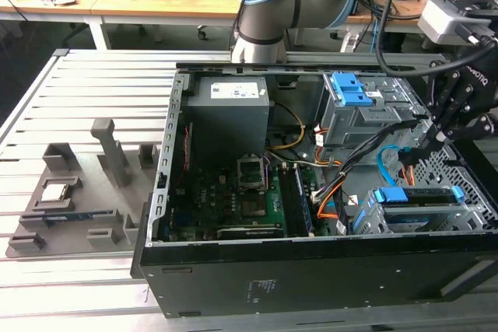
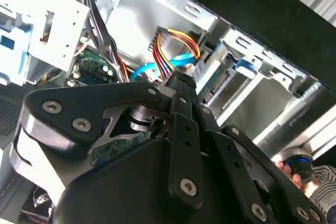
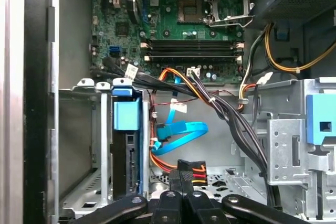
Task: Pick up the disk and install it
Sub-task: 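Insert the first disk wire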
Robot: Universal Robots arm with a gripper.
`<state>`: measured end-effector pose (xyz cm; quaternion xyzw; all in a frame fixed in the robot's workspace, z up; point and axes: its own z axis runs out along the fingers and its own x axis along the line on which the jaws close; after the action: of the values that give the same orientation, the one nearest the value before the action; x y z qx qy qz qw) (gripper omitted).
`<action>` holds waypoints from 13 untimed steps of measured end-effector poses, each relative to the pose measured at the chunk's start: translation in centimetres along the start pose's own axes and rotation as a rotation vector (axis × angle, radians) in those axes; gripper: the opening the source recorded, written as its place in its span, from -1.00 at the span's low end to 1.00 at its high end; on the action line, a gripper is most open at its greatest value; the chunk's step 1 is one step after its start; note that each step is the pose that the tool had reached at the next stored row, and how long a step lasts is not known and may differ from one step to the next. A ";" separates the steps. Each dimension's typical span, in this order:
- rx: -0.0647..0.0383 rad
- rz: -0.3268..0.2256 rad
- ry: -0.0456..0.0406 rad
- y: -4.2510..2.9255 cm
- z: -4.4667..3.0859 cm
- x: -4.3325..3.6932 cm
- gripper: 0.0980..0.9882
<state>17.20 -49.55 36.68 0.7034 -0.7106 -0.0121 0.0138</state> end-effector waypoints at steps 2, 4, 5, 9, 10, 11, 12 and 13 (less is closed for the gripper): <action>0.000 0.000 0.0014 -0.04 0.06 -0.13 -0.98; 0.000 0.001 0.0022 -0.04 0.06 -0.13 -0.98; 0.000 0.001 0.0031 -0.04 0.06 -0.13 -0.96; 0.000 0.001 0.0056 -0.04 0.07 -0.13 -0.56; 0.000 0.001 0.0063 -0.04 0.06 -0.14 -0.41; 0.000 0.001 0.0074 -0.02 0.08 -0.15 -0.41; 0.000 0.001 0.0168 0.03 0.17 -0.25 -0.41; 0.000 0.001 0.0255 0.14 0.28 -0.39 -0.41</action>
<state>17.05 -49.16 36.40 0.7030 -0.7108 -0.0030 0.0228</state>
